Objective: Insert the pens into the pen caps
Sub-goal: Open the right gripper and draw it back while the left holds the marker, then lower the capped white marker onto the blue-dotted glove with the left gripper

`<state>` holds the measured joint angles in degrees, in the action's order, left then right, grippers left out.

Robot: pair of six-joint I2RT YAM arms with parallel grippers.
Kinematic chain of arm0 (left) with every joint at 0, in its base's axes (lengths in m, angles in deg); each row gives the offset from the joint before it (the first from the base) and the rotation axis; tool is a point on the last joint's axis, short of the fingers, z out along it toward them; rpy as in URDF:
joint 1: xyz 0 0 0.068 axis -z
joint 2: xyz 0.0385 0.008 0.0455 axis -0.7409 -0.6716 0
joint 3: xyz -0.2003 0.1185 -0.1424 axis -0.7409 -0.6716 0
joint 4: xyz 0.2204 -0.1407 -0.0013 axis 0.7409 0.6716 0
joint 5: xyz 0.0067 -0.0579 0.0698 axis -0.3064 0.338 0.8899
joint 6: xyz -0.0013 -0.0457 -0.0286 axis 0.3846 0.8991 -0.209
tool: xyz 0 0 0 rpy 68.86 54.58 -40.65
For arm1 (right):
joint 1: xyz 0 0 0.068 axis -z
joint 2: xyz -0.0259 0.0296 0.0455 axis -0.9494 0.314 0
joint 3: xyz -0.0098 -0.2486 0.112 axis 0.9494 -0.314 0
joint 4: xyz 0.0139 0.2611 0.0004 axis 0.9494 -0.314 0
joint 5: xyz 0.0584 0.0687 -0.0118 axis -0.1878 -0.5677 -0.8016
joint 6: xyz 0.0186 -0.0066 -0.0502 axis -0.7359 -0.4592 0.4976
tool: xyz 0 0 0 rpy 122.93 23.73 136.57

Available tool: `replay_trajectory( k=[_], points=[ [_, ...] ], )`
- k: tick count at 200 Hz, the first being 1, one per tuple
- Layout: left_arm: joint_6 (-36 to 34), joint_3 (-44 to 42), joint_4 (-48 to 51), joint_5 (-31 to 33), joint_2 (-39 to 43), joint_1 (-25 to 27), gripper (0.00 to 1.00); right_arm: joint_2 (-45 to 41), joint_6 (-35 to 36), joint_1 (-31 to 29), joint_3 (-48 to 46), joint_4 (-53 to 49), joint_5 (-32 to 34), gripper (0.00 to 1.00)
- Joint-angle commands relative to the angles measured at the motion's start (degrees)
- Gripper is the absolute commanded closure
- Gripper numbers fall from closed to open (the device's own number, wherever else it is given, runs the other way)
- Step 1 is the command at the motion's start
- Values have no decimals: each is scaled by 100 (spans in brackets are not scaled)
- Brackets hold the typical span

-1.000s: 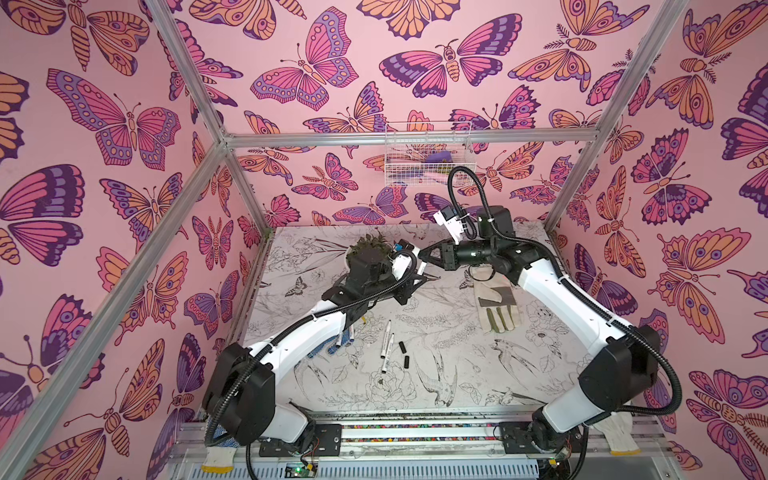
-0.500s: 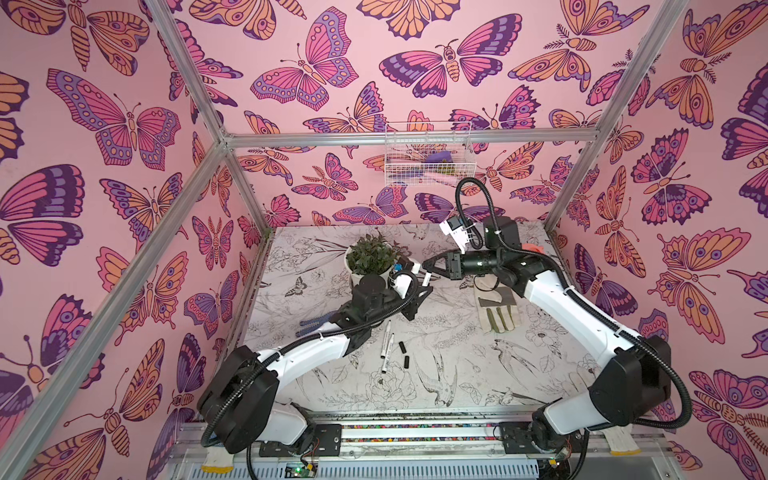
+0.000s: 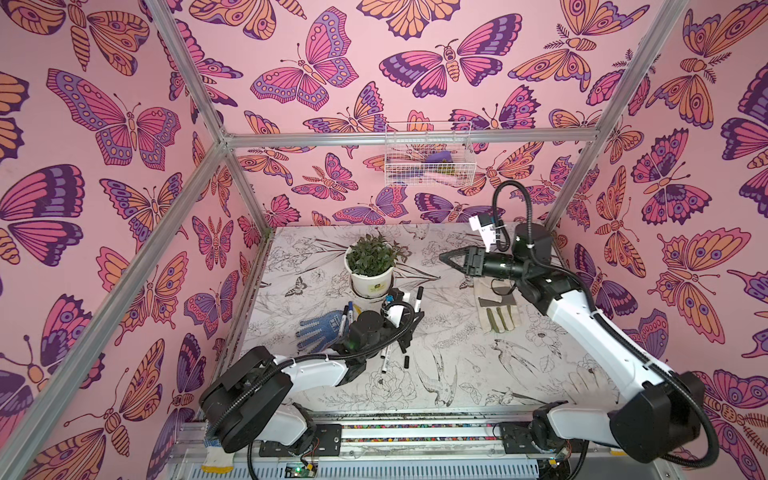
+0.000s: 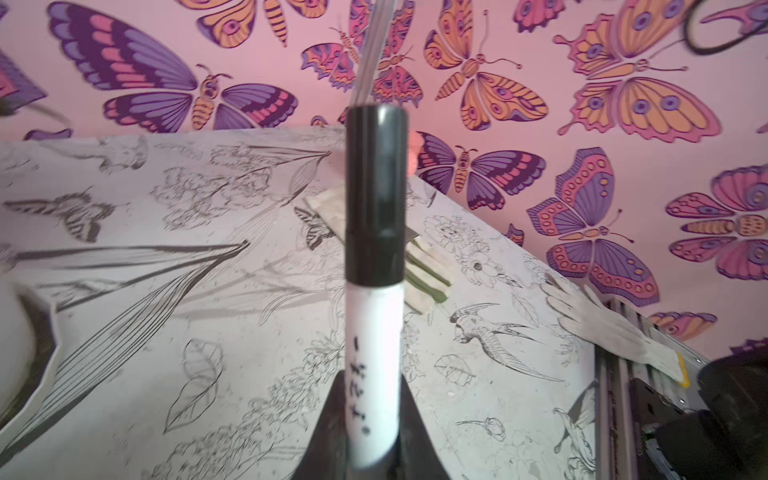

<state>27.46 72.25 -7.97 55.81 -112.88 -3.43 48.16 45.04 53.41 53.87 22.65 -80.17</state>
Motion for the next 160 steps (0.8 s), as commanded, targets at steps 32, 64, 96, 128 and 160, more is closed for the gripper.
replay_trajectory(
  k=[32, 64, 96, 128, 160],
  points=[
    [1300, 465, 4107, 1046, 1586, -1062, 100, -148, 245, 44, 37, -261, 695, 49],
    [1424, 509, 5863, 1465, 2183, -1630, 100, -46, 380, 44, 91, -440, 752, 51],
    [1358, 694, 6916, 1437, 2261, -2402, 100, 44, 402, 44, 121, -496, 772, 52],
    [721, 1107, 7461, 1415, 1861, -2916, 100, 92, 437, 44, 174, -566, 761, 52],
    [306, 1639, 7790, 982, 1036, -3289, 100, 109, 463, 43, 181, -635, 775, 53]
  ],
)
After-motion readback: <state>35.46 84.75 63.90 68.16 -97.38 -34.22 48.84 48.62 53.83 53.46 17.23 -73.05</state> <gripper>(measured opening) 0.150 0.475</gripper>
